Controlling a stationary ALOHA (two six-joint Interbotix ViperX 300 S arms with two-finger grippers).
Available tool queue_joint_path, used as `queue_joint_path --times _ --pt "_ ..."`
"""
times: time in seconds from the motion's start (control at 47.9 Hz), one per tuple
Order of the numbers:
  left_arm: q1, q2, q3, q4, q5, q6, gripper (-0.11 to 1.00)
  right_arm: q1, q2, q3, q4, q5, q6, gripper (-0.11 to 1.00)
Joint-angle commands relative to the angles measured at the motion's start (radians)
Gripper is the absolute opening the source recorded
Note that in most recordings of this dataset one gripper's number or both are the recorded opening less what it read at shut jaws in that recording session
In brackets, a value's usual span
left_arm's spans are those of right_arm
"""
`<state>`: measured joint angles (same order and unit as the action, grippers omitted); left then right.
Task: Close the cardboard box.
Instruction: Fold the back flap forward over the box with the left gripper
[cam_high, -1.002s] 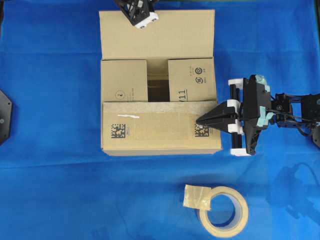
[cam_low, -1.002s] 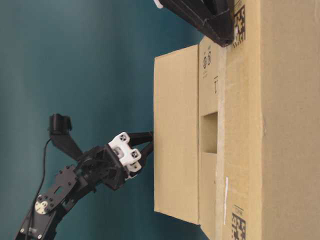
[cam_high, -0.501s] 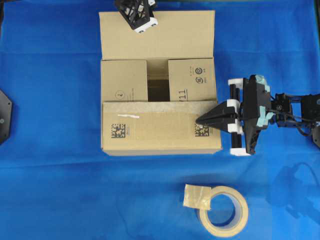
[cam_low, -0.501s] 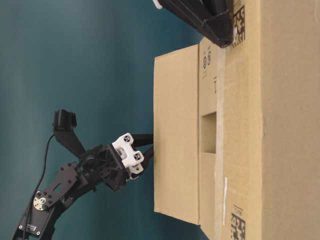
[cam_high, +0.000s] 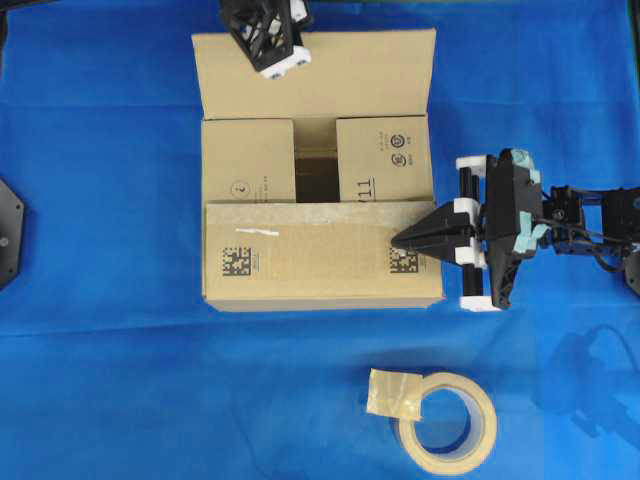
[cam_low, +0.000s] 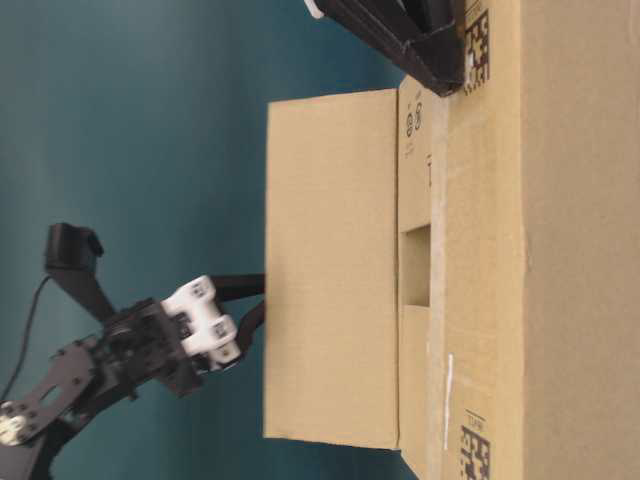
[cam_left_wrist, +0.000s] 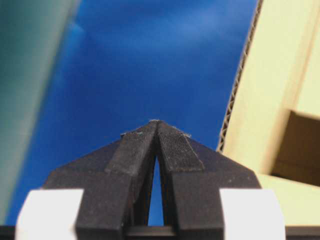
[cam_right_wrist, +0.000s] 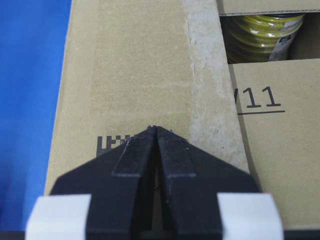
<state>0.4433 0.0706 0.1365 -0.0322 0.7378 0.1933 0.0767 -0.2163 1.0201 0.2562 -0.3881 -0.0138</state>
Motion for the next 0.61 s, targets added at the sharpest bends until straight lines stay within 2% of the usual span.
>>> queue_joint_path --times 0.0,0.188,0.585 --pt "-0.021 -0.055 -0.002 -0.002 0.011 0.0 0.0 -0.009 -0.008 -0.015 -0.002 -0.008 -0.002 0.0" --pt "-0.08 -0.087 0.041 -0.003 0.014 -0.009 0.0 -0.014 -0.008 -0.015 0.0 -0.009 -0.002 0.0" --pt "-0.207 -0.138 0.14 -0.003 -0.031 -0.103 0.0 -0.02 -0.008 -0.015 0.0 -0.012 -0.002 0.0"
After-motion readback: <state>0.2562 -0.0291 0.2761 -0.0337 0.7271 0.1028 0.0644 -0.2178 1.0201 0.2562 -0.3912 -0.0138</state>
